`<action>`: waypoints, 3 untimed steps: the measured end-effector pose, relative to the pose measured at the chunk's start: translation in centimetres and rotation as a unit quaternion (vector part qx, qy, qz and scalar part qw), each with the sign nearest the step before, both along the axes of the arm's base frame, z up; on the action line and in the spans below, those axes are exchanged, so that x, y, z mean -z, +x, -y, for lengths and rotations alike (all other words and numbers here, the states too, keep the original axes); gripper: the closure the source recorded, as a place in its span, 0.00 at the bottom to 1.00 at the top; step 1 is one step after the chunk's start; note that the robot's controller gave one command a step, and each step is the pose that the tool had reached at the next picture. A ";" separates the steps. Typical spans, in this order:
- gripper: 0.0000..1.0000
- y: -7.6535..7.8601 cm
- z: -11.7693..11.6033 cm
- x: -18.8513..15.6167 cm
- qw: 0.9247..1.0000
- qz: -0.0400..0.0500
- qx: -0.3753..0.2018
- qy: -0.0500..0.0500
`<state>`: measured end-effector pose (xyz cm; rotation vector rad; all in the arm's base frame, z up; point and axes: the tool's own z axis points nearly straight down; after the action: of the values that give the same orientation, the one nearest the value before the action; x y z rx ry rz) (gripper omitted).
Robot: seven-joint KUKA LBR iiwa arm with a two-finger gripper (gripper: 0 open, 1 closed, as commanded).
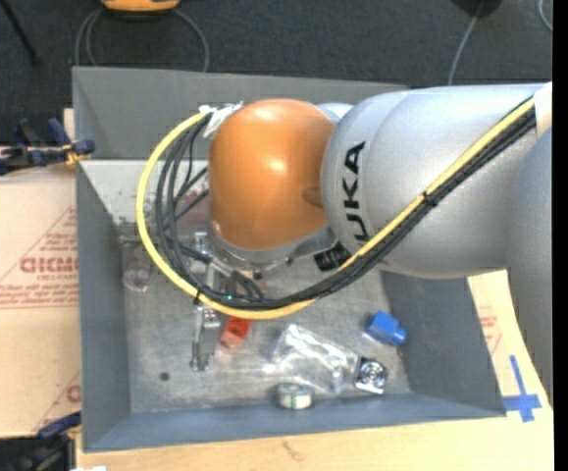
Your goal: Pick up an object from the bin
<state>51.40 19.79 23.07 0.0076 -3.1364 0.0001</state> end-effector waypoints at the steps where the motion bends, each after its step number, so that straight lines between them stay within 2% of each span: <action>1: 0.00 5.2 8.7 16.0 0.993 0.008 -0.120 0.002; 2: 0.00 5.4 8.5 15.7 0.993 0.006 -0.118 0.003; 3: 0.00 7.7 10.5 15.7 0.978 0.008 -0.208 0.001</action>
Offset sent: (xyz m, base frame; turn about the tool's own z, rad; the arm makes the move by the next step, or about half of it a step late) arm 0.0485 -0.0858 -0.1607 -0.2426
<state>59.13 9.33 7.35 0.6627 -3.0821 -0.0019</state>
